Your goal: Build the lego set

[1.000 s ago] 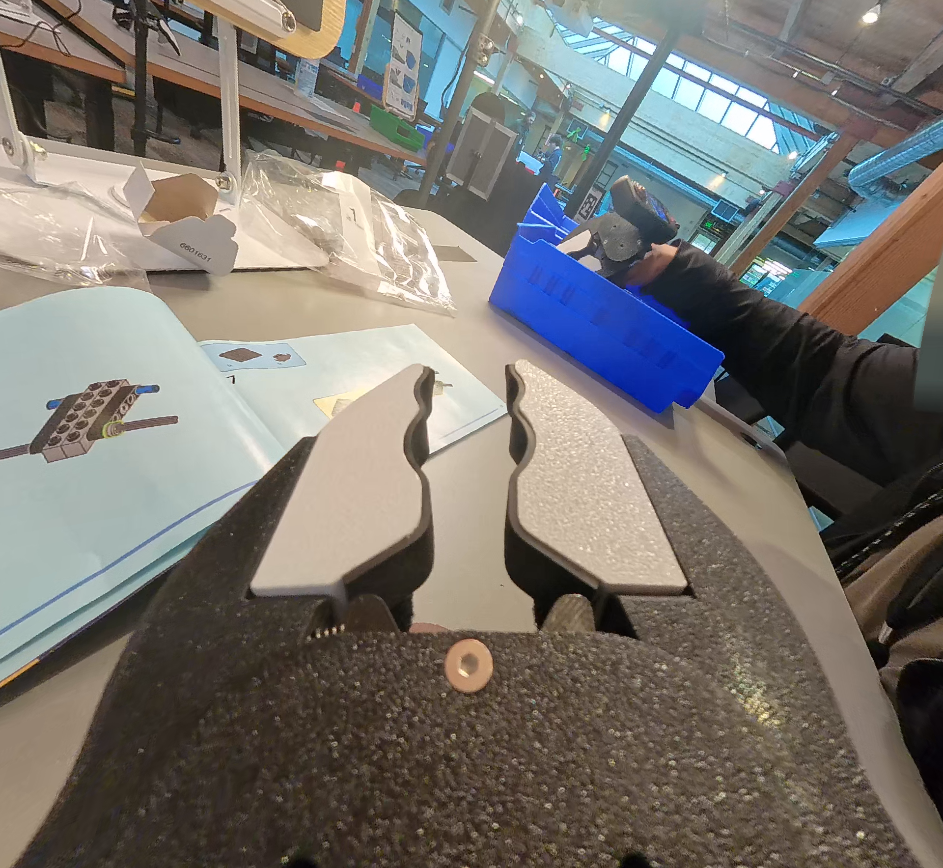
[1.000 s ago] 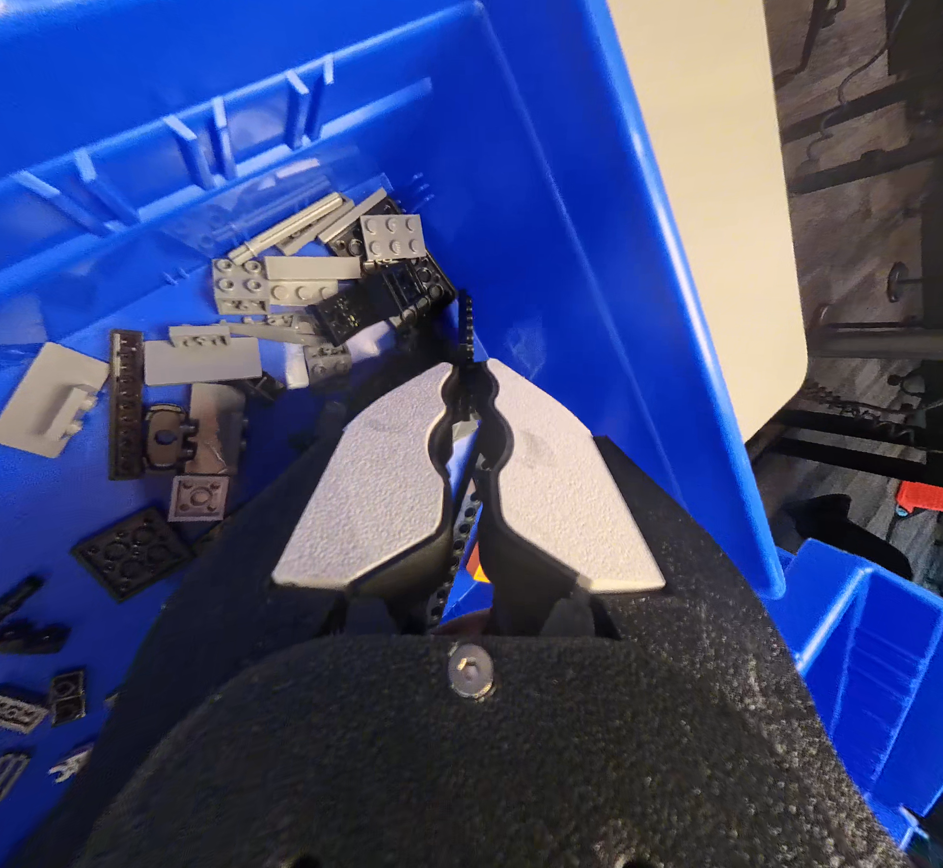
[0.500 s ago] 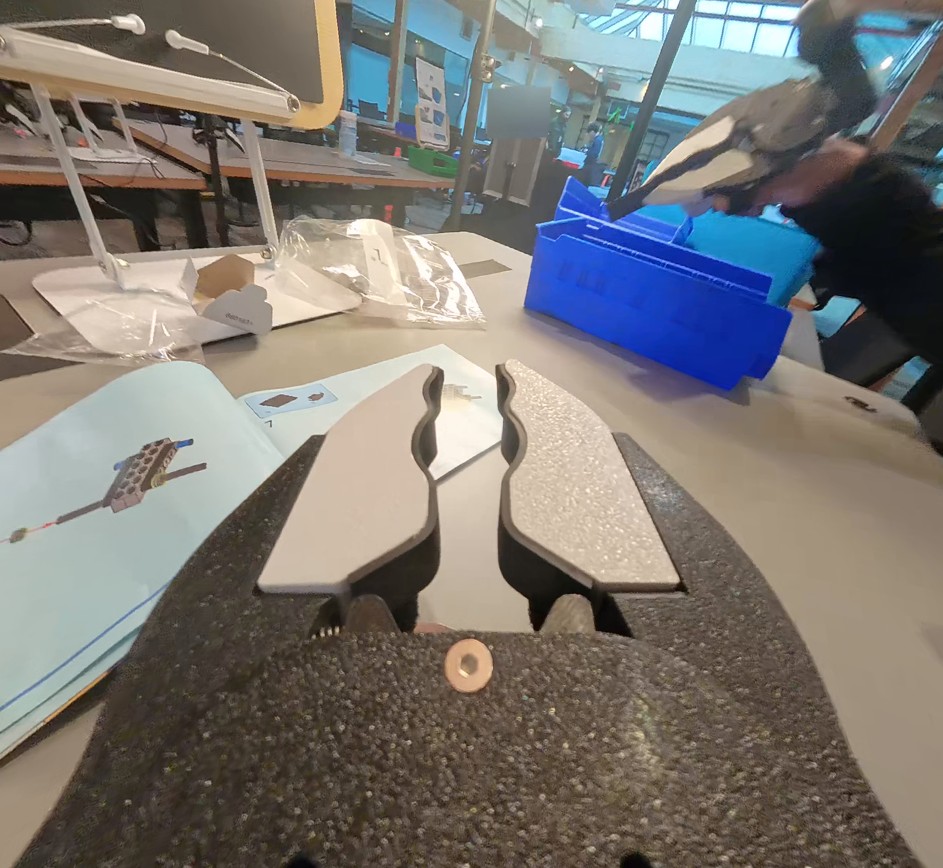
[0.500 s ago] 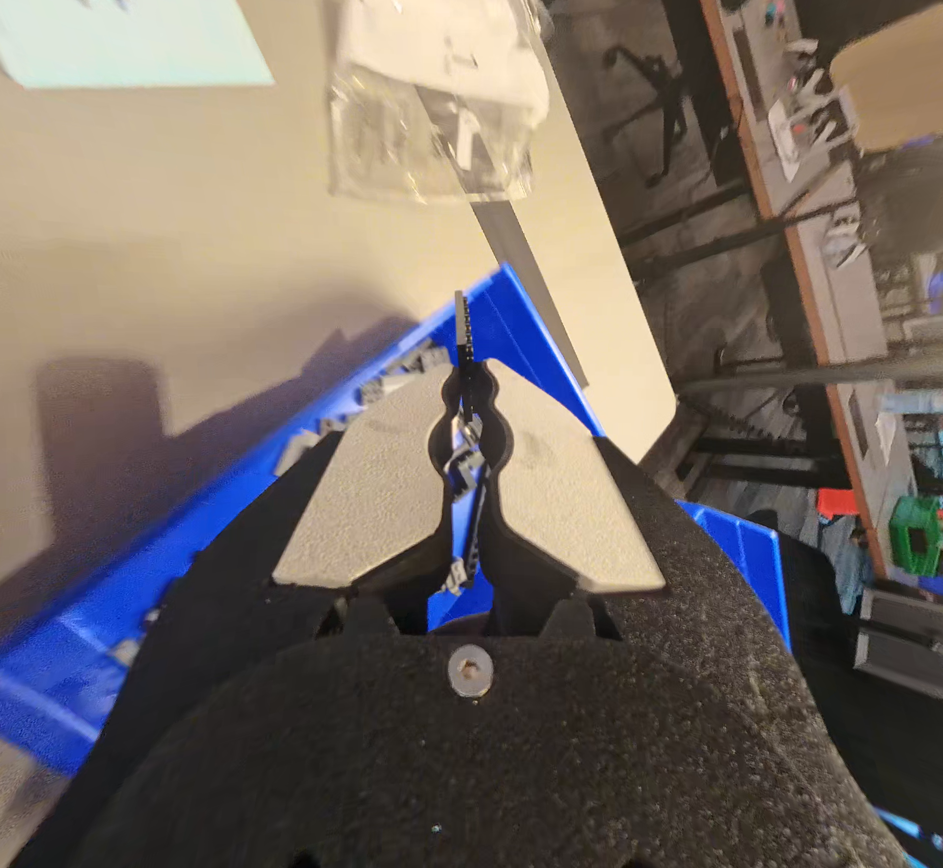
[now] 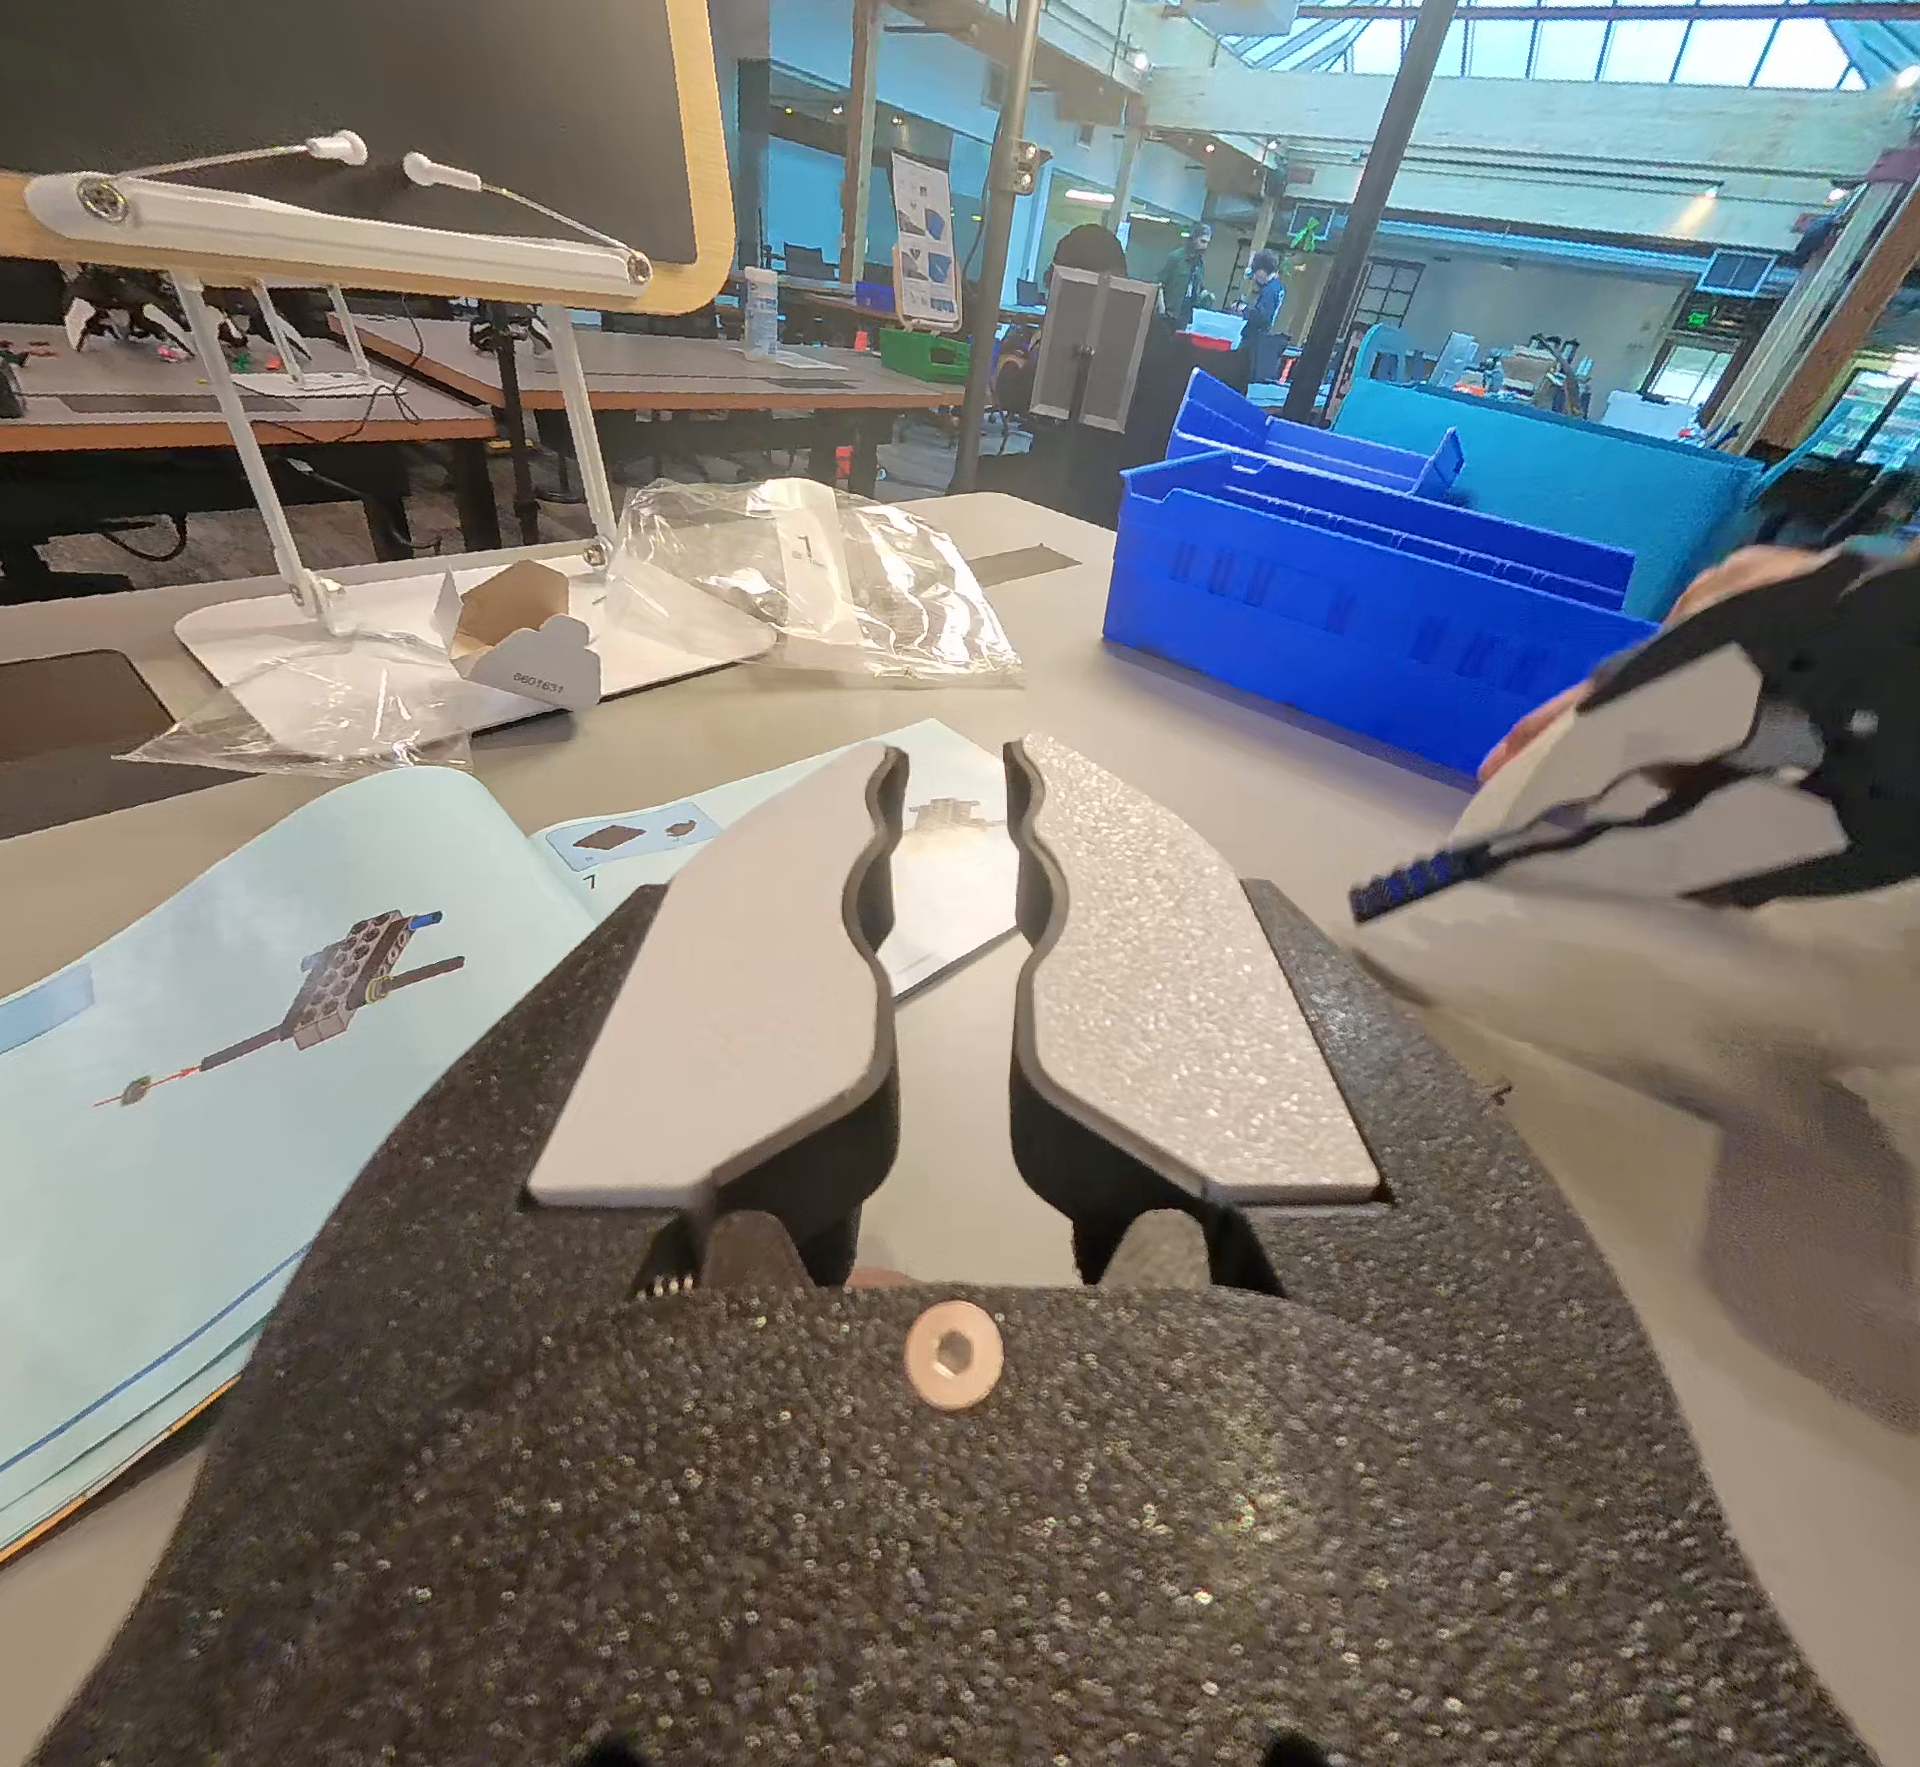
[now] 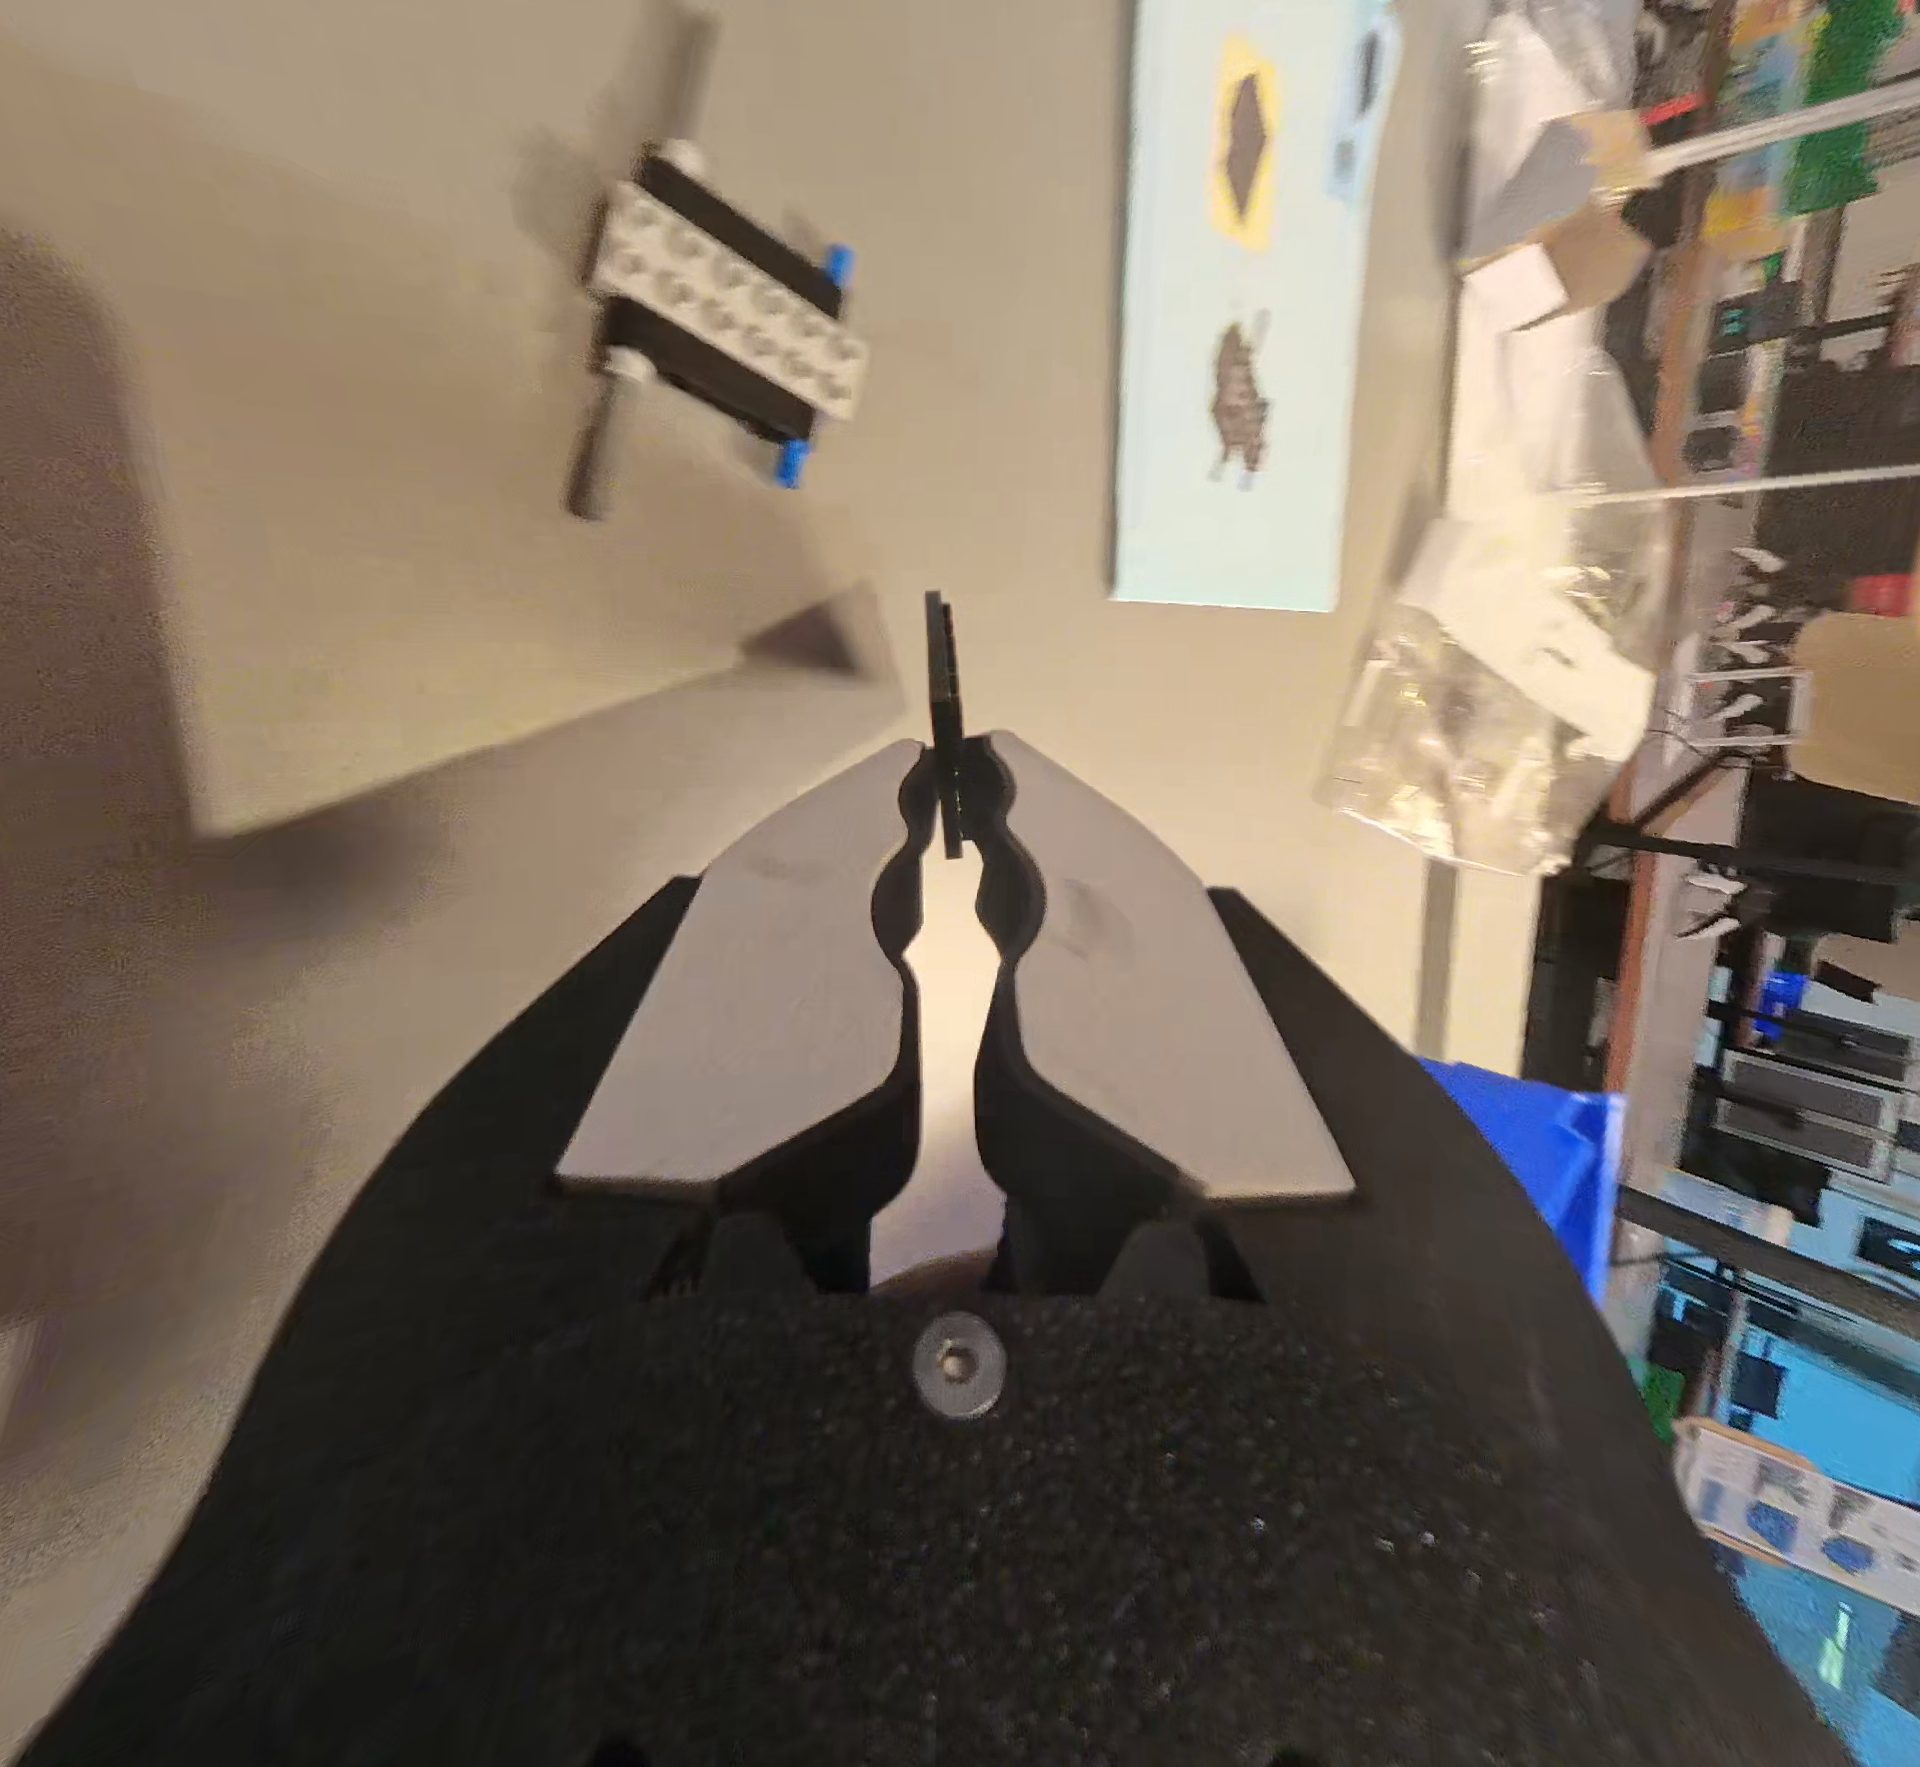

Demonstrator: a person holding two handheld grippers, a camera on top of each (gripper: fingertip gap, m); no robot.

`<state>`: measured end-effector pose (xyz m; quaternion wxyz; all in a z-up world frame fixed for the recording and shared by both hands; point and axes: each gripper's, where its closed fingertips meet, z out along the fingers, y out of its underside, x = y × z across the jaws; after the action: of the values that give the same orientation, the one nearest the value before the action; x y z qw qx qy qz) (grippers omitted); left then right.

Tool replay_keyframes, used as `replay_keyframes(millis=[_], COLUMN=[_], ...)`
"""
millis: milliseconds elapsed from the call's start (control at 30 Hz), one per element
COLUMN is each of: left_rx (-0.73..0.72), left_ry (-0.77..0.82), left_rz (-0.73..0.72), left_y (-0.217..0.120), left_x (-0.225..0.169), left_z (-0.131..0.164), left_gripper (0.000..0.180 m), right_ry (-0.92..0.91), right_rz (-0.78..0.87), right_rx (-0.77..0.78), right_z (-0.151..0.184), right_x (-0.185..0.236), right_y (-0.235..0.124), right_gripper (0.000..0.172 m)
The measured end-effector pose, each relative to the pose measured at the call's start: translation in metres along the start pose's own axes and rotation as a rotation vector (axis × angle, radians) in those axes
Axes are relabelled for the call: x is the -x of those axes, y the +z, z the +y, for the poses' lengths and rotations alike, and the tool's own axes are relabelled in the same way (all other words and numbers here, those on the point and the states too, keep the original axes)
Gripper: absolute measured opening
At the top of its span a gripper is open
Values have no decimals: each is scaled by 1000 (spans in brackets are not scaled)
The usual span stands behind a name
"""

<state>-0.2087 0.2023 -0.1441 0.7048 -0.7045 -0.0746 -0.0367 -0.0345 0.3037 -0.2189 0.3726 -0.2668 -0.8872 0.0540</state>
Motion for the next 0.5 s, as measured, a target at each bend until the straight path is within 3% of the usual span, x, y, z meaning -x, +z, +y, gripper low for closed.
replay_keyframes(millis=[233,500], left_rx=[-45,-81], left_ry=[-8,22], left_rz=[96,81], left_y=[1,-3], left_x=[-16,-11], left_z=[-5,-6], left_gripper=[21,27], right_ry=[42,239], right_rz=[-85,-177], right_rx=[-63,-206], right_z=[-4,0], right_x=[41,39], right_y=[11,6], right_gripper=[13,32])
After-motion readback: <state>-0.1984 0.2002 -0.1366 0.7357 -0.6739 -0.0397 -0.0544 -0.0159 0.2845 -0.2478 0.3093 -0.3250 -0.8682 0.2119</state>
